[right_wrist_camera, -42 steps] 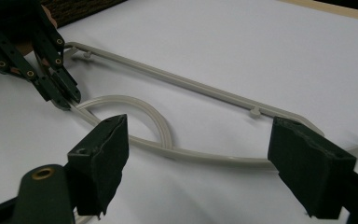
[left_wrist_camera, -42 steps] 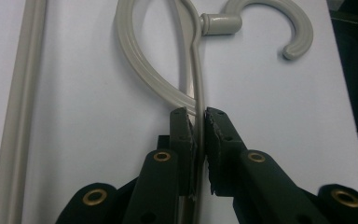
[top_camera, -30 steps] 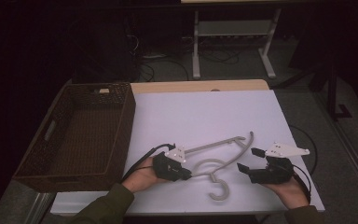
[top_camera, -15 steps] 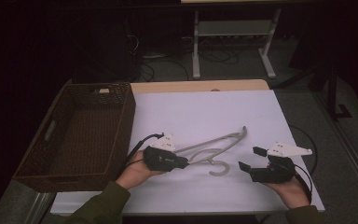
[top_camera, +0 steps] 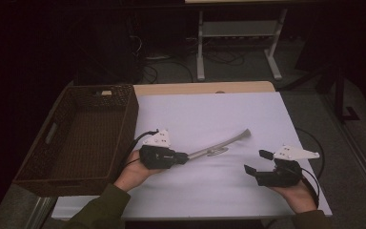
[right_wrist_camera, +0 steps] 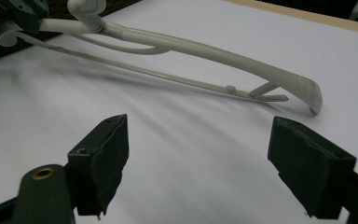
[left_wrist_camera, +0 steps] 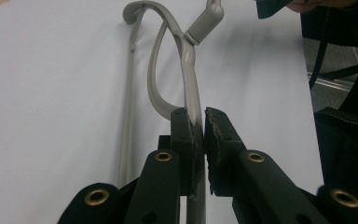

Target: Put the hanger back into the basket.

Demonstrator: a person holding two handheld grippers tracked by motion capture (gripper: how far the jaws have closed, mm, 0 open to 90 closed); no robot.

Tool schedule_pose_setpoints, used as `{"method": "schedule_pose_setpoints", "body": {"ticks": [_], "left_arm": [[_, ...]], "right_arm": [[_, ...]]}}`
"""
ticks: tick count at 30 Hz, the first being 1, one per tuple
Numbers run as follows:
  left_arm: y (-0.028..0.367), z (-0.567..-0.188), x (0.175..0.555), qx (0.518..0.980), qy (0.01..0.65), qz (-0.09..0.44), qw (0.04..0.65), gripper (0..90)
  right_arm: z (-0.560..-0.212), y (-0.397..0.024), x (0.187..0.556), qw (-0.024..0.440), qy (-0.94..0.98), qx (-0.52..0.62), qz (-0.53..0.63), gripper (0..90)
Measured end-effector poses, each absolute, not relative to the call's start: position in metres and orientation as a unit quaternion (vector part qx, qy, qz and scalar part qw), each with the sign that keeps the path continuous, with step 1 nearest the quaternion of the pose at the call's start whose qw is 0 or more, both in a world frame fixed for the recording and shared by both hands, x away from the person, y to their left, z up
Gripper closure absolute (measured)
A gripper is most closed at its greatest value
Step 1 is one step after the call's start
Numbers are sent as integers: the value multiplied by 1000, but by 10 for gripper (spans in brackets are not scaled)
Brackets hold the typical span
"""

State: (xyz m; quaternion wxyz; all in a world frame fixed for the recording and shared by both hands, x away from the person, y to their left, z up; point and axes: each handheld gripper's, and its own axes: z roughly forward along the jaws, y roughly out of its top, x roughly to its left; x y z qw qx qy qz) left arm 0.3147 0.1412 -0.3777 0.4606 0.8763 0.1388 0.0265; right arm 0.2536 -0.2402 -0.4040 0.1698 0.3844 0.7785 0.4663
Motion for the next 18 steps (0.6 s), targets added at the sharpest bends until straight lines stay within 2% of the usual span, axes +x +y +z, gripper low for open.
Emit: {"method": "schedule_pose_setpoints", "body": {"ticks": [18], "left_arm": [[151,-342,308,856,148,56,491,831]], "right_arm": [[-403,-242,253,171,773,390,470,196]]}}
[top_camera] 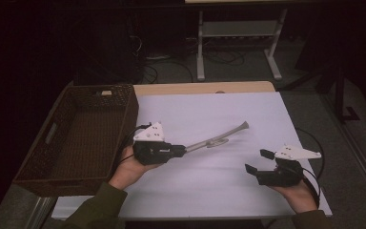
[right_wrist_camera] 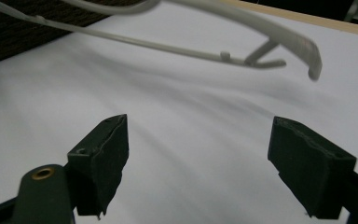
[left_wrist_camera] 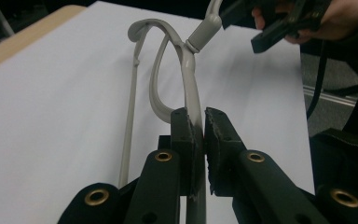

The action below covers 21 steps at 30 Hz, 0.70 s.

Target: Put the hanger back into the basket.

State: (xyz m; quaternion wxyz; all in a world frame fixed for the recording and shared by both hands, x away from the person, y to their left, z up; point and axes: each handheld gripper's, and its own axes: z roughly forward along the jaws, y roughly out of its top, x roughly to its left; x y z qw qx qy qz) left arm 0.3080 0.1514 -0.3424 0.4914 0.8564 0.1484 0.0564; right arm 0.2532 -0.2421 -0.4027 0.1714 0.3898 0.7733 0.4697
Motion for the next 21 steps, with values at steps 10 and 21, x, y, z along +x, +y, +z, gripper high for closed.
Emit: {"method": "schedule_pose_setpoints", "body": {"ticks": [10,21], "left_arm": [[178,-302,308,841,169,81,508,831],[229,-269,311,823,201,113,519,830]], "right_arm": [[-402,-242,254,175,773,387,471,195],[-402,-242,255,176,772,389,471,196]]}}
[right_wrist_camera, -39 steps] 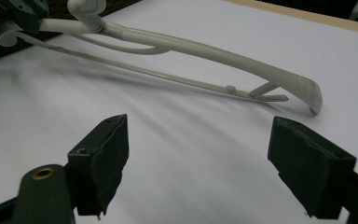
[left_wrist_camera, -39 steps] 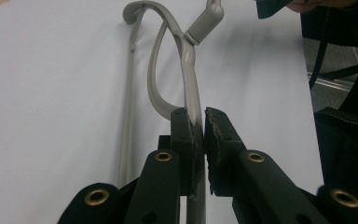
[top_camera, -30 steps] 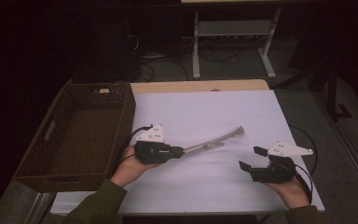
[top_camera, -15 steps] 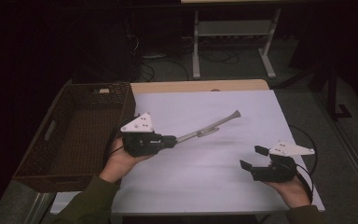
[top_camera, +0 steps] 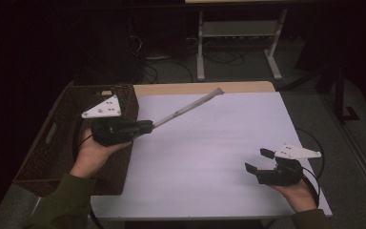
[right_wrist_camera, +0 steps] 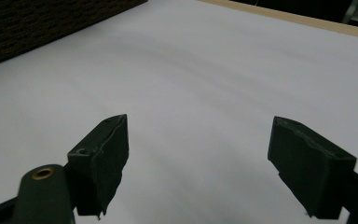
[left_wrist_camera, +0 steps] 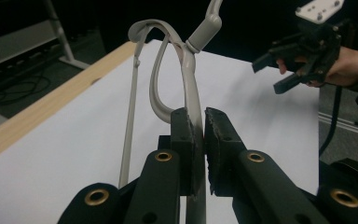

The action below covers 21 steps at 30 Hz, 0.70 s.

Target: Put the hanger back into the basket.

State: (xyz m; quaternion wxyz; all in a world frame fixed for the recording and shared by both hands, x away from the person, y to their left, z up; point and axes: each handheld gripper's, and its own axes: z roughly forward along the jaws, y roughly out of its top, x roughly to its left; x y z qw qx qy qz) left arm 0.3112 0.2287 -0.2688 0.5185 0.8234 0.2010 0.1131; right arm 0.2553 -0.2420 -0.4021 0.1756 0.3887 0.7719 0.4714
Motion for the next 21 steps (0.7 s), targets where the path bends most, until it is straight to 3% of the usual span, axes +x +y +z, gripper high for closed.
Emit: {"method": "schedule_pose_setpoints", "body": {"ticks": [21], "left_arm": [[337,-252,304,788,276,169,524,831]], "right_arm": [[-403,-242,257,177,772,393,467,195]]}}
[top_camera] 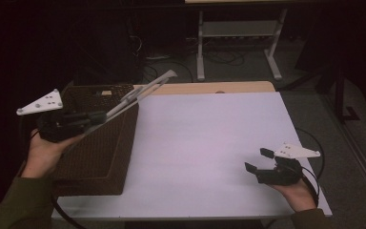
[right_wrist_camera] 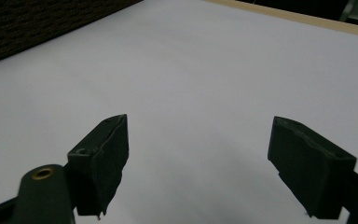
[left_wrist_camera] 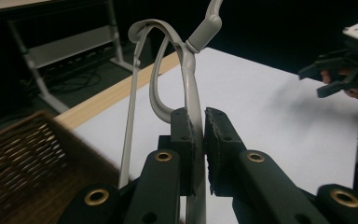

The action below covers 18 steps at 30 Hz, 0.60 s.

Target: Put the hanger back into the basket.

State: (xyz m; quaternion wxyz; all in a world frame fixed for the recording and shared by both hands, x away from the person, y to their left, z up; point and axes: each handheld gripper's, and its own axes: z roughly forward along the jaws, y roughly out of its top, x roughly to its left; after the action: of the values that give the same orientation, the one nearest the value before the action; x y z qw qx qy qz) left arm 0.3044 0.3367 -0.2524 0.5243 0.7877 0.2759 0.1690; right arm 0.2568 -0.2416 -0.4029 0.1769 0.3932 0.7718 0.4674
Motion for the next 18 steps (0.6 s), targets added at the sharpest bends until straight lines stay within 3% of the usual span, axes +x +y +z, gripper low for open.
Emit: {"method": "schedule_pose_setpoints", "body": {"ticks": [18], "left_arm": [[420,-267,286,775,348,198,489,830]], "right_arm": [[-404,-241,258,179,772,397,463,195]]}}
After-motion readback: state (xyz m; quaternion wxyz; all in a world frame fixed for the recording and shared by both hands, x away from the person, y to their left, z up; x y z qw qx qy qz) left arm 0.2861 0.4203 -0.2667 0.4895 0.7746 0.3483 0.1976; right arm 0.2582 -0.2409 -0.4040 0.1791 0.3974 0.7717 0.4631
